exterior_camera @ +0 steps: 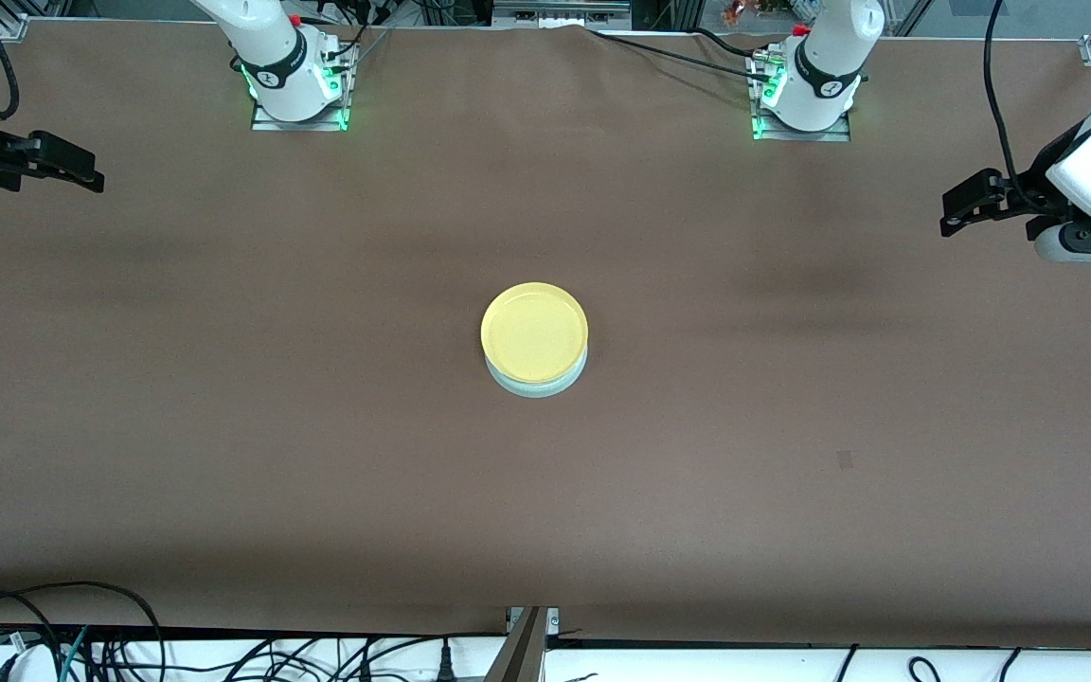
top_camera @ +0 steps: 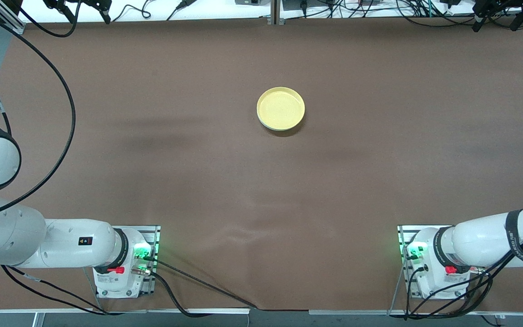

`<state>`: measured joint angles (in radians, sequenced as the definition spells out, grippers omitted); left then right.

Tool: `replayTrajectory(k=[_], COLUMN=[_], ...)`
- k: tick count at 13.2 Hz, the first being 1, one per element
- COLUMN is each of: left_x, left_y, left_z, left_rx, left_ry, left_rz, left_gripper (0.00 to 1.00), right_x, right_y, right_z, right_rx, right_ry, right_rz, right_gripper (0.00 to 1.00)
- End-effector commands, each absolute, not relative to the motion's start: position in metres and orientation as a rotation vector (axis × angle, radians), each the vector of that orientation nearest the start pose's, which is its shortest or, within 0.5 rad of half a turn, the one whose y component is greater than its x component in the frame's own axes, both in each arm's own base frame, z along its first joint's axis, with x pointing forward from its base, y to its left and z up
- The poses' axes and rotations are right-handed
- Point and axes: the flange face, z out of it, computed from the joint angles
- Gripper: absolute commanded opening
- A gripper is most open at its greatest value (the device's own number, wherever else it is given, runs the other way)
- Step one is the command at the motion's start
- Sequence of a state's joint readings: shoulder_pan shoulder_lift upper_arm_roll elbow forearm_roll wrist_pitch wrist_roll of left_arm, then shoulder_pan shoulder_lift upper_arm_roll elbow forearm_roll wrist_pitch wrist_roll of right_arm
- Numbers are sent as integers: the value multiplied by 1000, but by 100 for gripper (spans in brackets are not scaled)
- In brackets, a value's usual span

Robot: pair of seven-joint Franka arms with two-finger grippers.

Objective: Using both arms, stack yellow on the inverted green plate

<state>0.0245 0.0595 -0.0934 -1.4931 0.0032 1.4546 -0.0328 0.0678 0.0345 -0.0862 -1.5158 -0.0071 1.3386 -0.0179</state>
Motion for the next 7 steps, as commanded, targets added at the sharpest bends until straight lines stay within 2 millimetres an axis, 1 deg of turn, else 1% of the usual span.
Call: replayTrajectory(k=[1,7], left_x=[559,559], left_y=[-34,-35], left_z=[625,625], left_rx=[-3126,-3129], left_ry=[68,68], left_rz=[133,131], left_gripper=[100,100], right_x=[552,553], right_y=[-12,-11], right_z=[621,621], right_rx=[-3142,-3136], right_ry=[-20,-32], right_rz=[349,346], right_gripper=[100,100])
